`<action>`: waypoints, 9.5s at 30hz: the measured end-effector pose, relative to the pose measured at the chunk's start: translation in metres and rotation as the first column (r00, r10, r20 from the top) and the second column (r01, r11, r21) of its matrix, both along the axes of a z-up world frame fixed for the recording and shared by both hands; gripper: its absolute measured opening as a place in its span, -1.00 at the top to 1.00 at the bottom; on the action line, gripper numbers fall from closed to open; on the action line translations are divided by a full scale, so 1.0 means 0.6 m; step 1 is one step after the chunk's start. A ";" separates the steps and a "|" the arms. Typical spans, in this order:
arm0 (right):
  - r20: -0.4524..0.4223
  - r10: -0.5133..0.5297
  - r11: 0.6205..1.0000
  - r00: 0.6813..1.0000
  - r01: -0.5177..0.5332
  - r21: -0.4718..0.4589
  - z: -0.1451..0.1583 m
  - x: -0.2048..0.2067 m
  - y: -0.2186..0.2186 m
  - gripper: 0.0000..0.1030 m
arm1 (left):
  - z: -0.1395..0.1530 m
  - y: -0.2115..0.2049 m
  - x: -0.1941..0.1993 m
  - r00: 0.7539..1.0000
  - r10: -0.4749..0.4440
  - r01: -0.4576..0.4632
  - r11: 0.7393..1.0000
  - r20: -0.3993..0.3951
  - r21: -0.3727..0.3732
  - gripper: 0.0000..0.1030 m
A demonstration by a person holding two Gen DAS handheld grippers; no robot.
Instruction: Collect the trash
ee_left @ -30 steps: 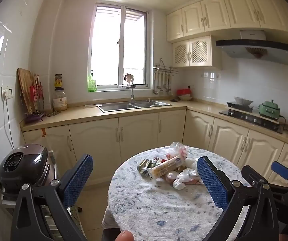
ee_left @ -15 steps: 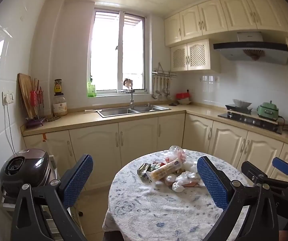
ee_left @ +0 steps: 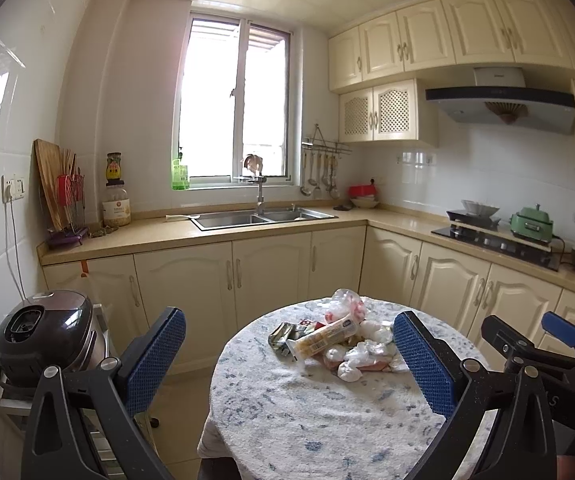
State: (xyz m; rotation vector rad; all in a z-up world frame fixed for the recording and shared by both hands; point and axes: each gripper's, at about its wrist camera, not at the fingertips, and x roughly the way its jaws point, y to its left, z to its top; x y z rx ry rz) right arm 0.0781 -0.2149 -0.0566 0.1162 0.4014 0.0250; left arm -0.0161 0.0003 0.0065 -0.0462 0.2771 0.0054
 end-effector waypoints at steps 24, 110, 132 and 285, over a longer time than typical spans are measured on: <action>0.001 0.012 0.999 1.000 -0.012 -0.039 -0.006 0.034 -0.004 -1.00 | -0.020 0.008 0.035 0.999 -0.040 0.040 0.998 -0.013 -0.050 -0.99; -0.426 0.548 0.834 0.720 -0.510 0.211 -0.290 0.314 0.047 0.43 | -0.310 0.032 0.430 0.851 -0.240 0.137 0.960 -0.467 -0.244 0.45; -0.270 -0.040 0.959 0.962 0.113 0.260 -0.184 0.077 -0.479 0.43 | -0.154 -0.386 0.345 0.695 -0.625 0.634 0.766 -0.355 -0.107 0.45; -0.410 0.320 0.947 0.854 -0.272 0.173 -0.194 0.430 -0.045 0.23 | -0.294 -0.100 0.624 0.825 -0.305 0.287 0.951 -0.475 -0.113 0.50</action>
